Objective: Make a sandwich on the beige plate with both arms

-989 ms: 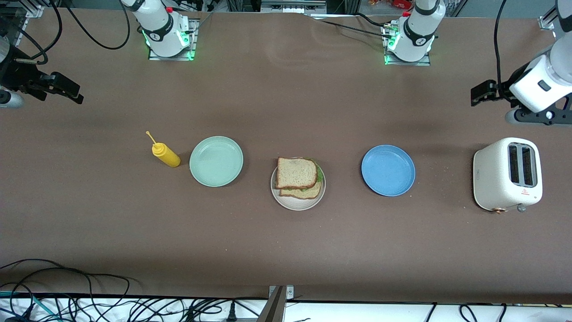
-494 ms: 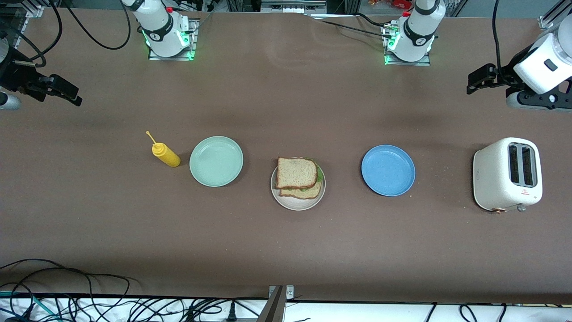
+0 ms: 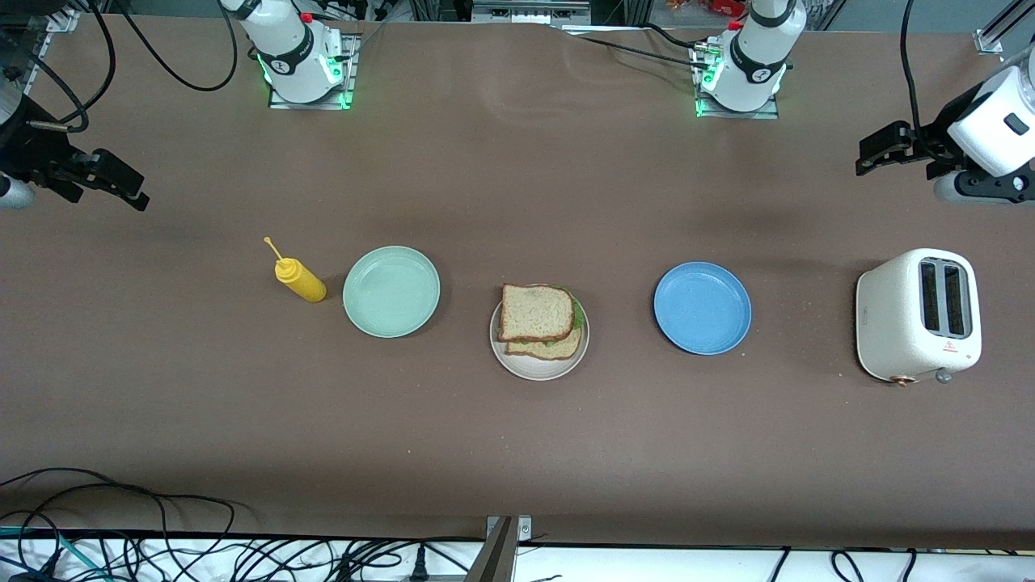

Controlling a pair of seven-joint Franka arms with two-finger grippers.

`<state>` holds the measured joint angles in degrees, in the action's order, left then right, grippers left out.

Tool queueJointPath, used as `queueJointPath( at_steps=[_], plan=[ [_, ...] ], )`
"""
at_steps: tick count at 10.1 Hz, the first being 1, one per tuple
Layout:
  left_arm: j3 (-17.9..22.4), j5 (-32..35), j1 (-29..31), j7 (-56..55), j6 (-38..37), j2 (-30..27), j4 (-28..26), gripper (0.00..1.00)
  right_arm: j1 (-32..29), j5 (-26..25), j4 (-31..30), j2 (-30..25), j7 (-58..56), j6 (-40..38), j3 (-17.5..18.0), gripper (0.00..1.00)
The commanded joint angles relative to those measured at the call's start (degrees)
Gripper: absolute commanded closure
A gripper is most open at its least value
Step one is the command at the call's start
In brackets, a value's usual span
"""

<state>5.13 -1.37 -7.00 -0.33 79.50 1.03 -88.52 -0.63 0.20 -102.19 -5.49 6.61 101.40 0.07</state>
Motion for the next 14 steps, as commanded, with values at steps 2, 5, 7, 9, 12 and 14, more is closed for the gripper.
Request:
queueJointPath(
  at_steps=[2, 5, 7, 9, 12, 14],
  plan=[
    [0.14, -0.91, 0.41, 0.86, -0.66, 3.36, 4.85, 0.00, -0.25, 0.77, -0.56, -0.75, -0.19, -0.94, 0.10, 0.00],
    [0.23, -0.30, 0.41, 0.86, -0.31, 3.98, 4.85, 0.00, 0.54, 0.59, 1.63, 0.82, -0.37, -1.20, -0.16, 0.00],
    [0.23, -0.30, 0.32, 0.42, -0.31, 4.33, 4.94, 0.00, 0.89, 0.68, 3.56, 2.32, -0.37, -3.56, -0.51, 0.00],
    [0.23, -0.30, 0.41, 0.85, -0.31, 5.21, 6.16, 0.00, 1.33, 0.85, 7.95, 5.04, -0.46, -7.34, -1.13, 0.00],
    [0.23, -0.30, 0.32, 0.86, -0.31, 5.83, 6.61, 0.00, 2.21, 0.33, 7.09, 4.61, 0.24, -6.66, -1.30, 0.00],
    [0.41, -0.73, 0.58, 0.94, -0.31, 6.52, 6.61, 0.00, 2.21, 0.41, 5.34, 3.74, 0.16, -4.29, -1.30, 0.00]
  ],
)
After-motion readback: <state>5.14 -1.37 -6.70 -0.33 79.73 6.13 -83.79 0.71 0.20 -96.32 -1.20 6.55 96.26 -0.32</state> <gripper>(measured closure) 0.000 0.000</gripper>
